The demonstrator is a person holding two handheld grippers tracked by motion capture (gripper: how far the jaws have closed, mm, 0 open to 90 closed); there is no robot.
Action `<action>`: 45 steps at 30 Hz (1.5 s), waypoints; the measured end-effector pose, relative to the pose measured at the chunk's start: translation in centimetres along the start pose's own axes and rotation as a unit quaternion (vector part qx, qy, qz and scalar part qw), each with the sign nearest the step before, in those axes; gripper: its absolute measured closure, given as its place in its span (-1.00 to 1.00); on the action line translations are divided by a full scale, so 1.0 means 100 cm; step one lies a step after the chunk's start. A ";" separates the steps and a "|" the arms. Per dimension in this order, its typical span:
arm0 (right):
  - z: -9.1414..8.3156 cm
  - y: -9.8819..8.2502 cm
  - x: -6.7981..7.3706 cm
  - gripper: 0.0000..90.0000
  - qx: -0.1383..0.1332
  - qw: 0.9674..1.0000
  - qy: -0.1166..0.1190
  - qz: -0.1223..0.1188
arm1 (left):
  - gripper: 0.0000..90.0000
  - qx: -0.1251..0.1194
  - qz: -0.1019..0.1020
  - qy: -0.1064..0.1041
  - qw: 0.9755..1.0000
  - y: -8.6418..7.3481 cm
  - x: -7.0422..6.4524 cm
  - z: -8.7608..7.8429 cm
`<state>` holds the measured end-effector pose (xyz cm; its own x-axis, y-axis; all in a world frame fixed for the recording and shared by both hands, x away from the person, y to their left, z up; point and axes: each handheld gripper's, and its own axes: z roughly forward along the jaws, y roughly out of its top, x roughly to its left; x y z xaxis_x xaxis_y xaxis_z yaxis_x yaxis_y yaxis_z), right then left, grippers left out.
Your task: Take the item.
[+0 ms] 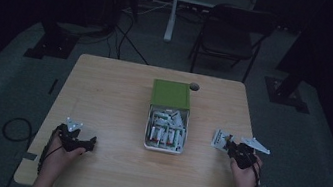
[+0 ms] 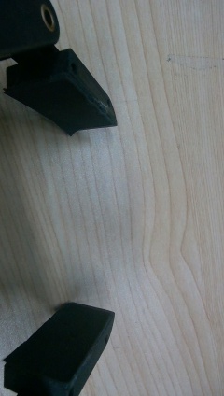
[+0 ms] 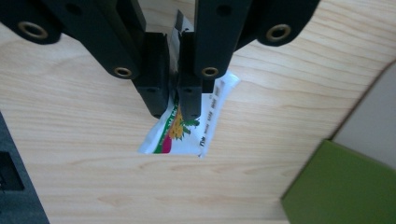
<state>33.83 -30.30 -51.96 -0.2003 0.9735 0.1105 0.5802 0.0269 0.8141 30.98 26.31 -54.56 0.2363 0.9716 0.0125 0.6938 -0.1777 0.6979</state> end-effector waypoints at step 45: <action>-0.006 0.007 0.009 -0.32 -0.038 0.987 0.147 -0.055 | -0.82 0.000 0.000 0.000 1.000 0.000 0.000 0.000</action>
<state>33.57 -29.50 -51.00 -0.4850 0.8578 0.1702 0.4842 0.1013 0.8691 30.98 26.31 -54.56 0.2369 0.9714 0.0127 0.6940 -0.1784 0.6975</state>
